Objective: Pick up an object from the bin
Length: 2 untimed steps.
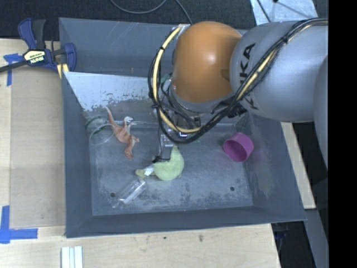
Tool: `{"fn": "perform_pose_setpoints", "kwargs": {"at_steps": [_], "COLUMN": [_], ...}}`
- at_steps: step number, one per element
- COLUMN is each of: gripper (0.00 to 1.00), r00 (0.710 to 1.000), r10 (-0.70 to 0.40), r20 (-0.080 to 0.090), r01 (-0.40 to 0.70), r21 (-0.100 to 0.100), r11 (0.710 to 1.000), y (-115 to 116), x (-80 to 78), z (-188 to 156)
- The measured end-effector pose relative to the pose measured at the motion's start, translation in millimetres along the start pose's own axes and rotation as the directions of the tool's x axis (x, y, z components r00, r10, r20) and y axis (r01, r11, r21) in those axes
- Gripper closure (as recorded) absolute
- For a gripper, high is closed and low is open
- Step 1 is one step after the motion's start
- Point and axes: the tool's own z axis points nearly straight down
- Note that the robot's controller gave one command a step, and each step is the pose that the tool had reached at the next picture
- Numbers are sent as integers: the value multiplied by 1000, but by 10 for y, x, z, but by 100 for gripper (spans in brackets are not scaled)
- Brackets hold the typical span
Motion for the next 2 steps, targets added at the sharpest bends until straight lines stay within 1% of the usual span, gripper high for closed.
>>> {"fn": "perform_pose_setpoints", "kwargs": {"at_steps": [1,2], "gripper": [0,0], "r00": [1000,999], "r10": [3,-36], "r20": [9,13], "r01": [-2,36], "r21": [-1,-1], "r11": [1000,999], "y": [-6,-174], "x": [-18,58], "z": [-48,621]}}
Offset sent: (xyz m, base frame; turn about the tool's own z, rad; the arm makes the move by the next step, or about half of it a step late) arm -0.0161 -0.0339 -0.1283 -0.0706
